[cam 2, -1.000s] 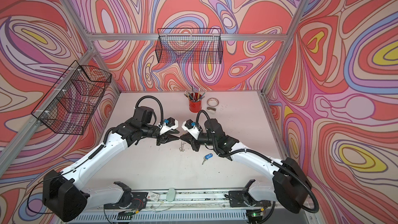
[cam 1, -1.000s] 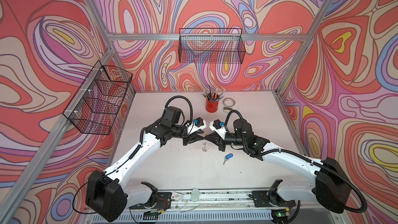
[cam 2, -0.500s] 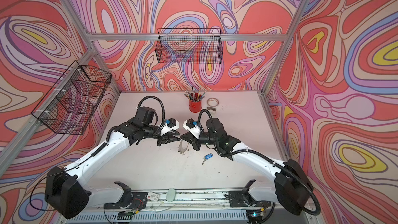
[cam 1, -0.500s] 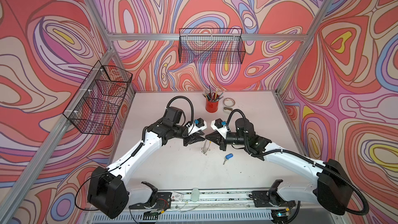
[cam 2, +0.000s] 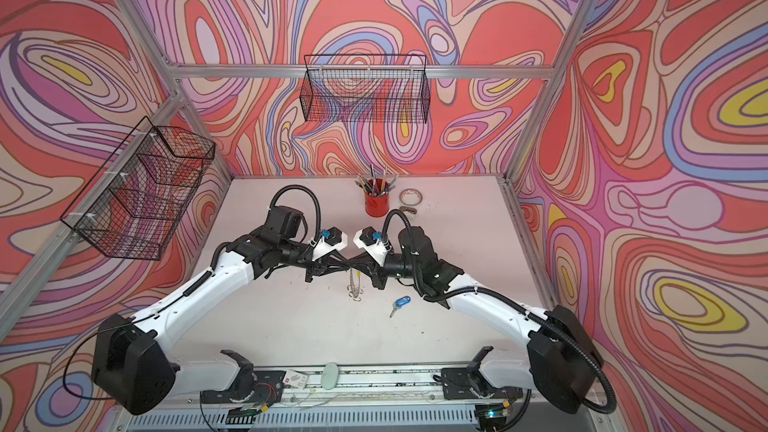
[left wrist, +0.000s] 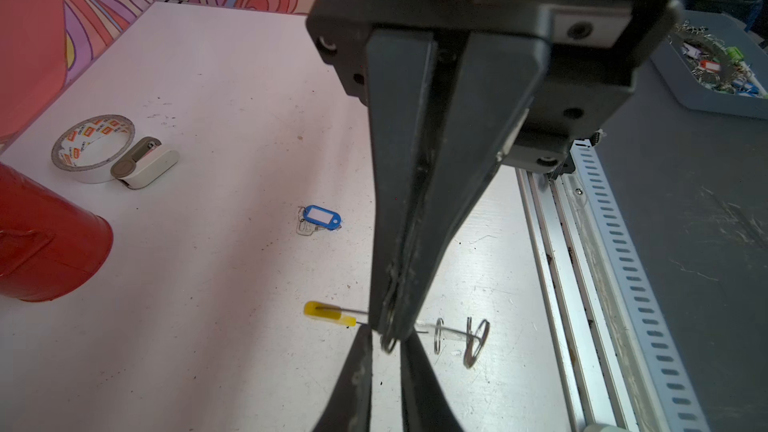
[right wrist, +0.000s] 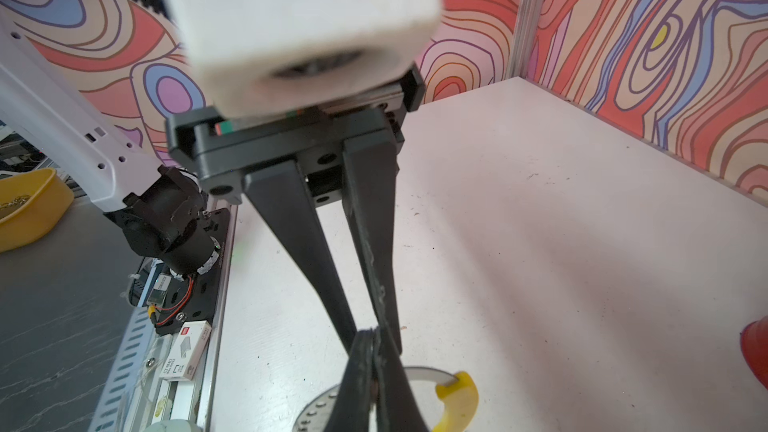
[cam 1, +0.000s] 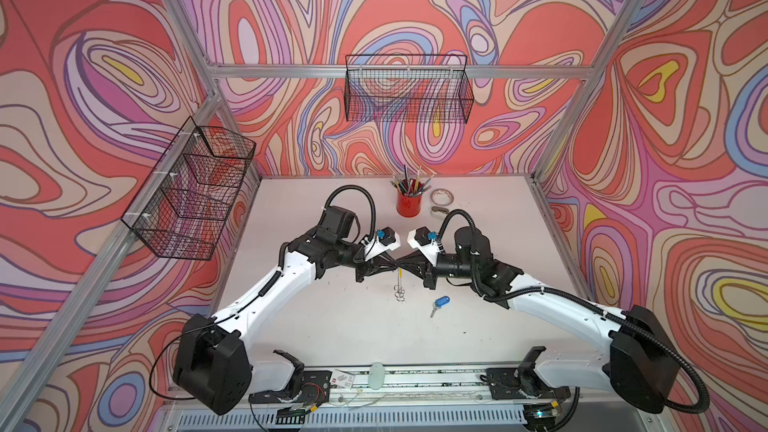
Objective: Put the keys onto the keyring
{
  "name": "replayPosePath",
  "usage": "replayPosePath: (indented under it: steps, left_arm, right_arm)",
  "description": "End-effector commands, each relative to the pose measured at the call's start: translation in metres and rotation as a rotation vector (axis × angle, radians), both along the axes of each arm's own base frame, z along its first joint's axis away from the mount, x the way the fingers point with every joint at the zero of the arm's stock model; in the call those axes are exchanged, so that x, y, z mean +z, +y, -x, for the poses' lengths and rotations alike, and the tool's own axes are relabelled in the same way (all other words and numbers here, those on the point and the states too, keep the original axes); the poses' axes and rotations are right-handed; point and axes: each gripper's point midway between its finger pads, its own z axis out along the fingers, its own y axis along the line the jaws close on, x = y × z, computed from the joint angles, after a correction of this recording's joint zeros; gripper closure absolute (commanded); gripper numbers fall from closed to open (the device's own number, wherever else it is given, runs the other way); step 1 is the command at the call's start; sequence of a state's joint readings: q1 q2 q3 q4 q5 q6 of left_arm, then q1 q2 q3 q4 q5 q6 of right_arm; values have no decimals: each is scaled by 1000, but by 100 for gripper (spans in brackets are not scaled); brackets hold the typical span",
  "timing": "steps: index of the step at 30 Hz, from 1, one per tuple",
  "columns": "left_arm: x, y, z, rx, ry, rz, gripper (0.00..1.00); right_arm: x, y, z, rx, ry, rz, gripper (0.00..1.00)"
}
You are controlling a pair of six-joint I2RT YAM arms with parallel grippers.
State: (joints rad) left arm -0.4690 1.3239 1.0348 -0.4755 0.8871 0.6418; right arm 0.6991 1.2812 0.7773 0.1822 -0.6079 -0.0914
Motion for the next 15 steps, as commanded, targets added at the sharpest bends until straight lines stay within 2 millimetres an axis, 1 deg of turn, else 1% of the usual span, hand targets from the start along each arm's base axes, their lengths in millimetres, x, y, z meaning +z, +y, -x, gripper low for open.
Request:
replayPosePath:
  steps: [1, 4, 6, 8, 12, 15]
  left_arm:
    - [24, -11, 1, -47, -31, 86, 87]
    - [29, -14, 0, -33, -24, 123, 93]
    - [32, -15, -3, -10, -26, 147, 100]
    - [38, -16, -6, 11, -32, 180, 100]
    - [46, -17, -4, 37, -3, 235, 100]
    - [46, -16, -3, 53, 15, 247, 100]
  right_arm:
    - [-5, 2, 5, 38, -2, 5, 100]
    - [-6, 1, 6, 41, 2, 11, 100]
    - [-6, 1, 6, 40, -1, 15, 100]
    - [-6, 0, 5, 40, -4, 14, 100]
    - [-8, -1, 7, 56, 2, 30, 100]
    - [-7, -1, 8, 62, 1, 30, 100]
